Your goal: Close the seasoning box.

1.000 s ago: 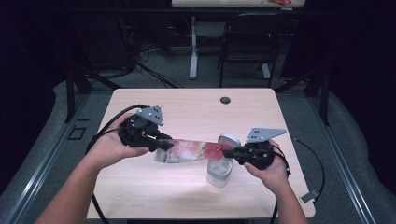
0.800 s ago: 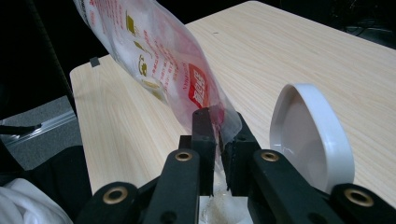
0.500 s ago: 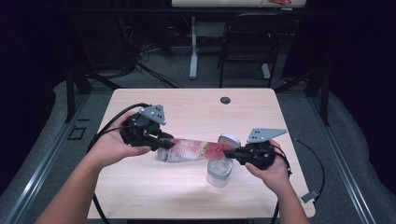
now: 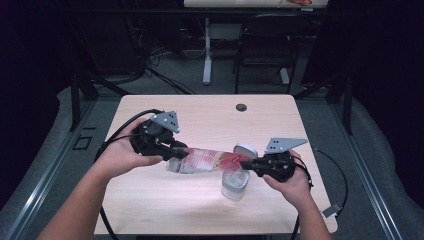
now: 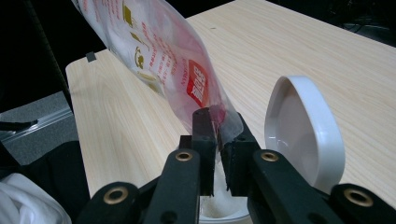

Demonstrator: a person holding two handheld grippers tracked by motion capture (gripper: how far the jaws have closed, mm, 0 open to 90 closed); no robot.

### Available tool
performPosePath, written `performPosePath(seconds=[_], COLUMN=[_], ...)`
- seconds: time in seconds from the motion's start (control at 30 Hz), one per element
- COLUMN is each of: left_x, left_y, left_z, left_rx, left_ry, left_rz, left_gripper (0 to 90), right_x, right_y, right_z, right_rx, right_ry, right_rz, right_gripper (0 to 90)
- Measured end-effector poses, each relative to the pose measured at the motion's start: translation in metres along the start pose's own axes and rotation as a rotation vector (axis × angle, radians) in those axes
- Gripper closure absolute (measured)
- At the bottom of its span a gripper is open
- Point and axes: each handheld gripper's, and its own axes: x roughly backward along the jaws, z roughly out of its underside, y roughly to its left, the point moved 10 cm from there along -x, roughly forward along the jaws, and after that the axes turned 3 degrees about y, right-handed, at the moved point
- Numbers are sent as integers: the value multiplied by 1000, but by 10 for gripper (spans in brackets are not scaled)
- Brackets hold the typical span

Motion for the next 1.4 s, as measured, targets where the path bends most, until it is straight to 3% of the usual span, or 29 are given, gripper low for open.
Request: performPosePath(seconds=[0.67,1.13,1.23,1.4], left_x=[1,2,2,2], left_y=[-4,-4,-7,-6], left_z=[-7,-10,-14,-14], left_rx=[-19,-23,-40,-38], left_ry=[-1,-1,-3,-3], left_rz=[7,13,17,13], left_gripper=[749,749,752,755], right_x=[8,9,9,9], right_y=[4,8,14,12], right_z=[3,5,2,2], right_rx=[42,42,44,41], right_ry=[8,15,-2,-4], right_rz=[-2,-14,-40,-32], right_gripper=[849,855,855,859])
